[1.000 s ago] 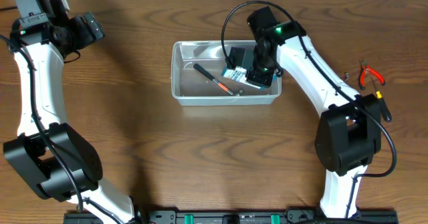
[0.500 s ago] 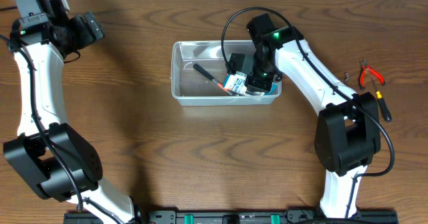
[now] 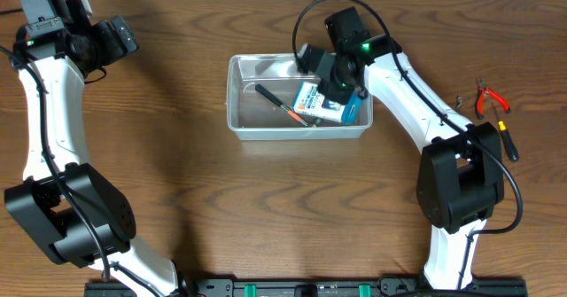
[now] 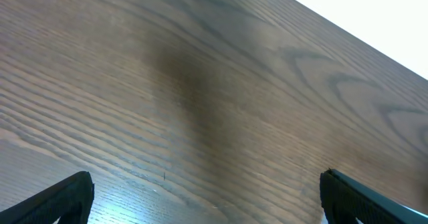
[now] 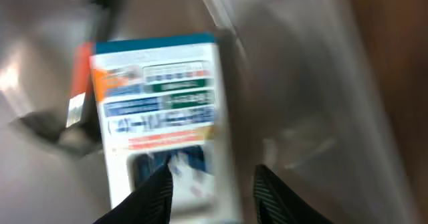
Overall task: Pack container
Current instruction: 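Lower the marker box into the container and open right gripper, then retract right gripper and move it over the silver wrench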
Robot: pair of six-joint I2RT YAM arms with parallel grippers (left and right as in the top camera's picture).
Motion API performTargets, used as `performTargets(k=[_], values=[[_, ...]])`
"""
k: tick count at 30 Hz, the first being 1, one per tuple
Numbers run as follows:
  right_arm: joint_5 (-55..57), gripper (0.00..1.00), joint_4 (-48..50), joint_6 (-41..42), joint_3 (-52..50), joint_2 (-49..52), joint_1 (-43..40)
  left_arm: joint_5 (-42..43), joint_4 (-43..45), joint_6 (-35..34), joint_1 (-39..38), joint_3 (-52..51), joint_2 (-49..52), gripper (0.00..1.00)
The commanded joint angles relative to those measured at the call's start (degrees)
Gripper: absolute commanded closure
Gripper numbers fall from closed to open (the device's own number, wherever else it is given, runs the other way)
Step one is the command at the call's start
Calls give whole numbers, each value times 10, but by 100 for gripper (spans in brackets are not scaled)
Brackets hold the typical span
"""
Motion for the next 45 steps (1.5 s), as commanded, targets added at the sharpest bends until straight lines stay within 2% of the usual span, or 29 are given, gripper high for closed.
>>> performTargets(k=[1, 4, 9, 10, 12, 16, 23, 28, 32, 40, 45], values=[[60, 59, 7, 52, 11, -5, 5, 5, -2, -3, 0, 9, -9, 2], [82, 59, -10, 94, 39, -9, 5, 5, -2, -2, 0, 9, -9, 2], [104, 57, -95, 256, 157, -26, -22, 5, -2, -2, 0, 9, -9, 2], [104, 56, -115, 277, 178, -29, -31, 5, -2, -2, 0, 9, -9, 2], [104, 44, -180, 310, 237, -38, -60, 5, -2, -2, 0, 9, -9, 2], [104, 41, -294, 313, 311, -48, -134, 5, -2, -2, 0, 9, -9, 2], [70, 48, -387, 300, 318, -54, -257, 5, -2, -2, 0, 9, -9, 2], [45, 48, -395, 282, 292, -54, -310, 5, -2, -2, 0, 9, -9, 2], [45, 48, -381, 245, 223, -54, -334, 5, -2, -2, 0, 9, -9, 2], [45, 45, -241, 231, 11, -54, -369, 5, -2, -2, 0, 9, -9, 2], [46, 45, -202, 224, -45, -54, -384, 5, -2, -2, 0, 9, -9, 2]])
